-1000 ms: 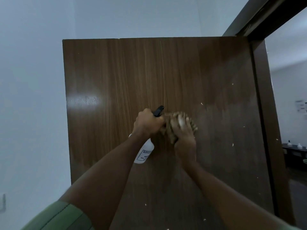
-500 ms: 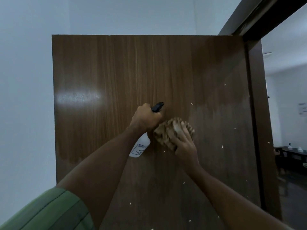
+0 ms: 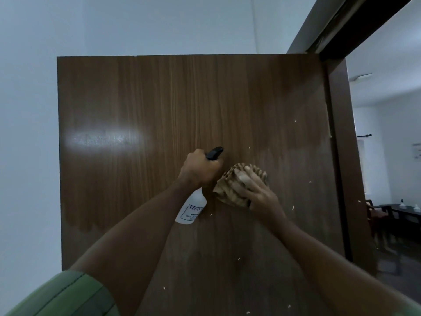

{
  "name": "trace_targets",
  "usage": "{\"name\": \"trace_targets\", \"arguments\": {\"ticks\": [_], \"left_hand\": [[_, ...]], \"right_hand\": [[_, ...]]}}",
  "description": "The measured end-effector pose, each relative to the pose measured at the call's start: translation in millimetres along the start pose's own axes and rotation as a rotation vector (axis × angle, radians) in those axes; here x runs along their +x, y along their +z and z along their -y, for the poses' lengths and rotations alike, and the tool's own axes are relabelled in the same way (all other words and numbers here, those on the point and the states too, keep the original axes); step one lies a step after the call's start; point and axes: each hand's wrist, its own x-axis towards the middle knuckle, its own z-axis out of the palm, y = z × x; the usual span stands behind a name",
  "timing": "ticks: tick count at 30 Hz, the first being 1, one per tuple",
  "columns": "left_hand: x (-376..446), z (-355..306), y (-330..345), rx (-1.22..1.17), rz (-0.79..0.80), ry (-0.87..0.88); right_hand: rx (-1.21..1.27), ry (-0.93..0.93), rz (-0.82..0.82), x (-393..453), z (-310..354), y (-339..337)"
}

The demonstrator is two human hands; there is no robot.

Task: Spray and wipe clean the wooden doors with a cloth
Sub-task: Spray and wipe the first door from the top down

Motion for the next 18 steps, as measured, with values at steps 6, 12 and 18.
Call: {"name": "trace_targets", "arguments": {"ticks": [6,12,18], "left_hand": [[13.8,-7.2,12.3,0.052,0.015,0.003],[1.3,-27.3,41.0,0.381,0.197,-0.006],[0.5,-37.2,55.7,0.454,0.177,0.104]], "right_hand": [[0.099,0.365,-0.140,84.0,-43.4,-36.5],[0.183,0.358,-0.134,84.5,-58.8,-60.3],[0.187,0.264,-0.043,78.7,-68.7,-61.2]]}}
